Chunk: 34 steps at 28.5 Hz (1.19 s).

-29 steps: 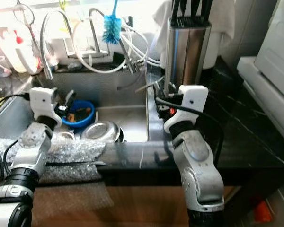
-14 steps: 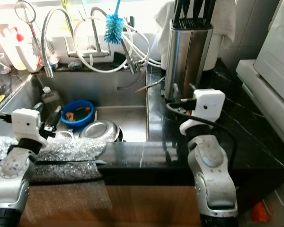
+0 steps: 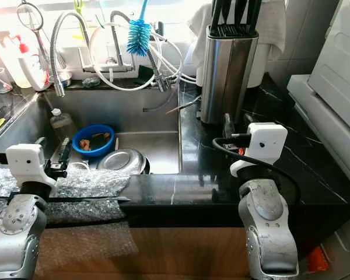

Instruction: Kitchen organization

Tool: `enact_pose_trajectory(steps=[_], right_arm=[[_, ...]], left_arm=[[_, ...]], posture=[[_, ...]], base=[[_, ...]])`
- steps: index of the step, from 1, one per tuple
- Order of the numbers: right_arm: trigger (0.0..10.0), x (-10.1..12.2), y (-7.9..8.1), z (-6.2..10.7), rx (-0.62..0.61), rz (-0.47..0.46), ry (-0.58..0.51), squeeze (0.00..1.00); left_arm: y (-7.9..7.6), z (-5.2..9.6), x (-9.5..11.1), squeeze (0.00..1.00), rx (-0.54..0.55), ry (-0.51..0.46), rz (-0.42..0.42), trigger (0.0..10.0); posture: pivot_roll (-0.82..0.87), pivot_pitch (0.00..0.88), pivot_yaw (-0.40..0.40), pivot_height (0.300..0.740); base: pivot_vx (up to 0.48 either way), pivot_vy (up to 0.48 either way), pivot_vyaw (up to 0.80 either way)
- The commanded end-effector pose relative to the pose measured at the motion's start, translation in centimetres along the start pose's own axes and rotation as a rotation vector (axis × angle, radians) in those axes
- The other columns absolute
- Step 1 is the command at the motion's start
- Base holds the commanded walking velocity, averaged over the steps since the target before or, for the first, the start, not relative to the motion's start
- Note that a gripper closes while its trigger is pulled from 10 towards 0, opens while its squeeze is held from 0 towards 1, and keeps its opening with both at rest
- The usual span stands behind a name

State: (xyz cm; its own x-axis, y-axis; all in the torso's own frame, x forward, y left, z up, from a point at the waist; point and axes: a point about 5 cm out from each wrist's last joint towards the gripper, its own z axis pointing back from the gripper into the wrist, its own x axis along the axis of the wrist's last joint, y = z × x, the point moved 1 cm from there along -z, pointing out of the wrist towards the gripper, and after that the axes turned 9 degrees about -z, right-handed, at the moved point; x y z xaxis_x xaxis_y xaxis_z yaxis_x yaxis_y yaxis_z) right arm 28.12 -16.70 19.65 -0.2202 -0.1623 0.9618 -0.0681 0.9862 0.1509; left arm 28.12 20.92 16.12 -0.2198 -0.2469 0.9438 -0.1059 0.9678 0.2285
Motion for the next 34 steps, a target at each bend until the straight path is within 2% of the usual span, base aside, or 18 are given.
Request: enact_pose_trajectory(steps=[1, 19, 34], right_arm=[[10.0, 0.42, 0.33, -0.24, 0.003, -0.013, -0.022, 0.00], [10.0, 0.37, 0.91, -0.46, -0.010, -0.033, -0.028, 0.00], [10.0, 0.37, 1.17, -0.69, -0.007, -0.037, -0.026, 0.00]], left_arm=[[-0.18, -0.32, 0.82, 0.00, 0.004, -0.021, 0.017, 10.0], [-0.69, -0.65, 1.46, 0.00, -0.015, -0.017, 0.030, 10.0], [-0.86, -0.66, 1.57, 0.00, -0.016, -0.011, 0.041, 10.0]], posture=[[-0.06, 0.000, 0.057, 0.740], [-0.06, 0.000, 0.077, 0.740], [-0.06, 0.000, 0.075, 0.740]], base=[[0.000, 0.000, 0.00], [0.000, 0.000, 0.00], [-0.249, 0.000, 0.00]])
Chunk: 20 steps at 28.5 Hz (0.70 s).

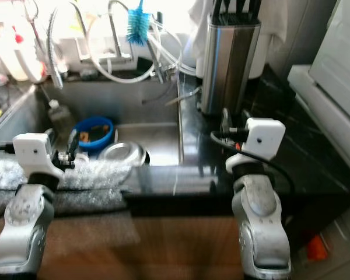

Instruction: Kitchen organization

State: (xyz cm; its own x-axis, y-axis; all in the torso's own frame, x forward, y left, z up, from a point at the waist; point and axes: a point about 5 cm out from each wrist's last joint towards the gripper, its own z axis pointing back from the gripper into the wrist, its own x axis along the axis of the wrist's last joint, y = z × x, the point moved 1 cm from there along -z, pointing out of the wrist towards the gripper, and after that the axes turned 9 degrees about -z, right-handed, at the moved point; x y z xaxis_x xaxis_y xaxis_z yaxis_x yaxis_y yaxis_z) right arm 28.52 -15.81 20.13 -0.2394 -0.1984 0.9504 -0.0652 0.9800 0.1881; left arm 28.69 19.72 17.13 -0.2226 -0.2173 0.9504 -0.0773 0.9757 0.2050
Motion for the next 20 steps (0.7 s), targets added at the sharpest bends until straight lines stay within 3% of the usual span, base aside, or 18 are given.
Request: enact_pose_trajectory(steps=[1, 11, 20], right_arm=[[10.0, 0.14, 0.26, -0.18, 0.005, -0.002, -0.004, 0.00], [10.0, 0.15, 0.47, -0.38, 0.007, -0.008, -0.007, 0.00], [10.0, -0.13, 0.99, -0.62, 0.027, -0.013, 0.005, 0.00]], left_arm=[[0.12, 0.06, 0.49, 0.00, 0.007, -0.011, 0.013, 10.0], [-0.02, -0.15, 0.66, 0.00, 0.001, -0.013, 0.016, 10.0], [-0.49, 0.35, -0.25, 0.00, -0.020, 0.032, 0.010, 10.0]], posture=[[-0.06, 0.000, 0.076, 0.740], [-0.05, 0.000, 0.080, 0.740], [-0.04, 0.000, 0.070, 0.740]], base=[[-0.251, 0.000, 0.00], [-0.249, 0.000, 0.00], [0.000, 0.000, 0.00]])
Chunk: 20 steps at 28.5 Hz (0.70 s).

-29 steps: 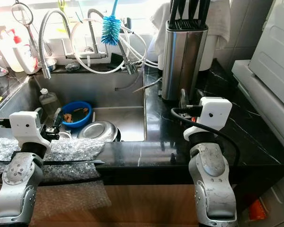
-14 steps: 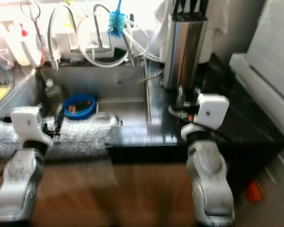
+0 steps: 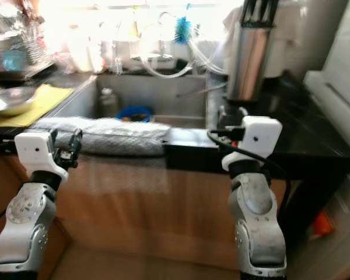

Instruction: Kitchen organization

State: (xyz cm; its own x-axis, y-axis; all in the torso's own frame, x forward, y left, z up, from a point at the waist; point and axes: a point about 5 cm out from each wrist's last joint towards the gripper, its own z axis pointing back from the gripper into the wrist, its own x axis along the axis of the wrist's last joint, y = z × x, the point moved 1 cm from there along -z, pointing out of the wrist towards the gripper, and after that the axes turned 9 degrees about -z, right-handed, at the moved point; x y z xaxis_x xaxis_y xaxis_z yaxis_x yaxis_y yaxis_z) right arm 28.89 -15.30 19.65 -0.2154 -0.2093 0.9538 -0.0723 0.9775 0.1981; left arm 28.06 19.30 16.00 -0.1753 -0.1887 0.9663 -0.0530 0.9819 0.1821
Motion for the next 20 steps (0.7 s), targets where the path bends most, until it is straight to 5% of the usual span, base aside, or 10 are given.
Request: enact_pose_trajectory(steps=[1, 13, 20], right_arm=[[10.0, 0.4, 0.7, -0.4, 0.028, -0.001, -0.013, 0.00], [10.0, -0.9, 1.1, 0.1, 0.032, -0.014, 0.033, 0.00], [10.0, -4.5, 0.9, 2.0, 0.053, 0.010, 0.165, 0.00]], left_arm=[[0.0, -0.3, 0.2, 0.00, -0.007, -0.002, -0.014, 10.0], [-0.2, 0.7, -0.8, 0.00, -0.035, 0.044, -0.002, 10.0], [-0.8, 1.8, -3.4, 0.00, -0.077, 0.135, -0.012, 10.0]], posture=[[-0.04, 0.000, 0.070, 0.740], [-0.03, 0.000, 0.070, 0.740], [-0.05, 0.000, 0.079, 0.740]], base=[[0.000, 0.000, 0.00], [0.000, 0.000, 0.00], [0.000, 0.000, 0.00]])
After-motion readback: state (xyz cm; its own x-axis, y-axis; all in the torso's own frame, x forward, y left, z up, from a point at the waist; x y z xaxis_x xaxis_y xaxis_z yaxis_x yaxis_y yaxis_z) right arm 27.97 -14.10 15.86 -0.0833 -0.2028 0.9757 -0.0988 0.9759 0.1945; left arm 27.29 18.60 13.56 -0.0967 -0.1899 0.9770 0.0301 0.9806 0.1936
